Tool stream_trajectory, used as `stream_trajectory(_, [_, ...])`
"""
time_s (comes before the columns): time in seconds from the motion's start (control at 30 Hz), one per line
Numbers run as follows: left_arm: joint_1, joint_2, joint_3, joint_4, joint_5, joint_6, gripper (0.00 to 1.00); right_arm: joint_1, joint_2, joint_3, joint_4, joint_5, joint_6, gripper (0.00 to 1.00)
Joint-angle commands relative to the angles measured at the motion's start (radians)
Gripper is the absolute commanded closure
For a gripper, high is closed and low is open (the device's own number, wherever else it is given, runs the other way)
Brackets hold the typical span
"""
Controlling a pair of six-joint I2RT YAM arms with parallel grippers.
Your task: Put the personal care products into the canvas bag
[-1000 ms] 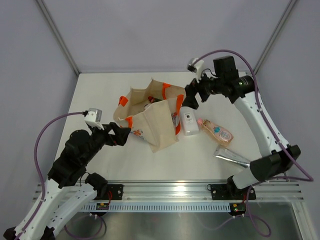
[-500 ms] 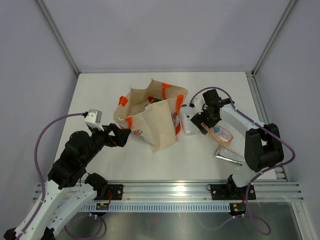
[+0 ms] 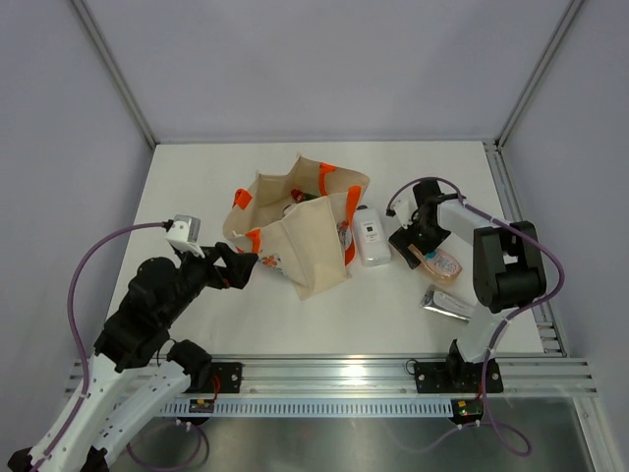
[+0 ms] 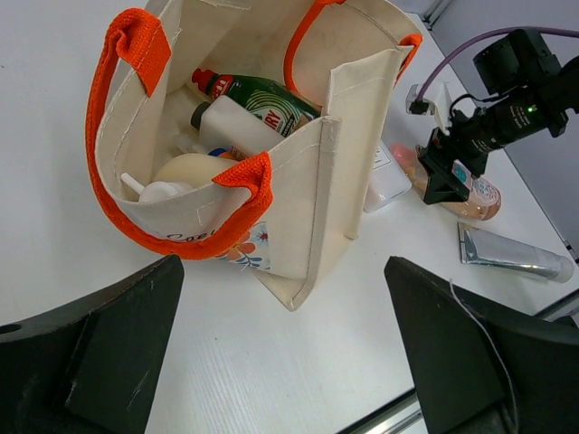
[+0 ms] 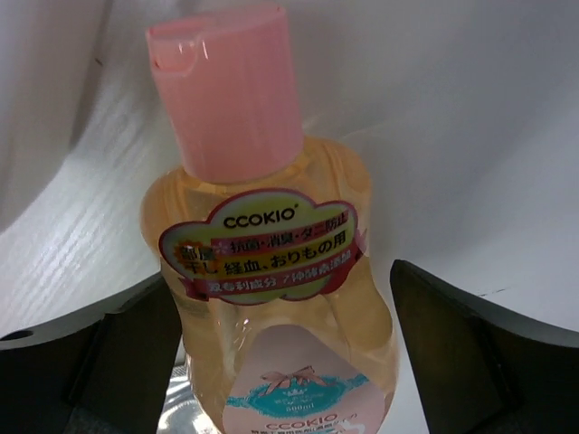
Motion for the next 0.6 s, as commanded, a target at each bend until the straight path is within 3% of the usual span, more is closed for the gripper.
stream_trajectory(0.0, [0.001,0.006,-0.002,0.043,0.02,0.003,0.01,-0.036,0.037,0.053,-0.043,-0.062,-0.064,0.0])
stream_trajectory(0.03, [0.001,0.006,-0.005,0.041,0.018,0.004,0.01,-0.044,0.042,0.058,-0.057,-0.08,-0.072,0.01])
stream_trajectory(0.13, [0.001,0.006,-0.007,0.041,0.017,0.003,0.01,-0.047,0.039,0.07,-0.08,-0.128,-0.072,0.15])
stream_trajectory(0.27, [0.001,0.006,-0.008,0.043,0.017,0.003,0.01,-0.054,-0.036,0.07,-0.082,-0.171,-0.03,0.54])
stream_trajectory(0.3, [0.001,0.007,-0.007,0.043,0.015,0.003,0.01,-0.056,-0.061,0.07,-0.078,-0.188,-0.024,0.7])
stream_trajectory(0.43, [0.001,0.006,0.0,0.041,0.012,0.007,0.01,-0.058,-0.188,0.093,-0.101,-0.248,0.017,0.86])
stream_trajectory(0.53, [0.001,0.004,0.006,0.041,0.009,0.01,0.01,-0.058,-0.279,0.192,-0.163,-0.352,0.052,1.0])
stream_trajectory(0.57, [0.001,0.003,0.007,0.041,0.009,0.012,0.01,-0.054,-0.312,0.222,-0.193,-0.428,0.062,1.0])
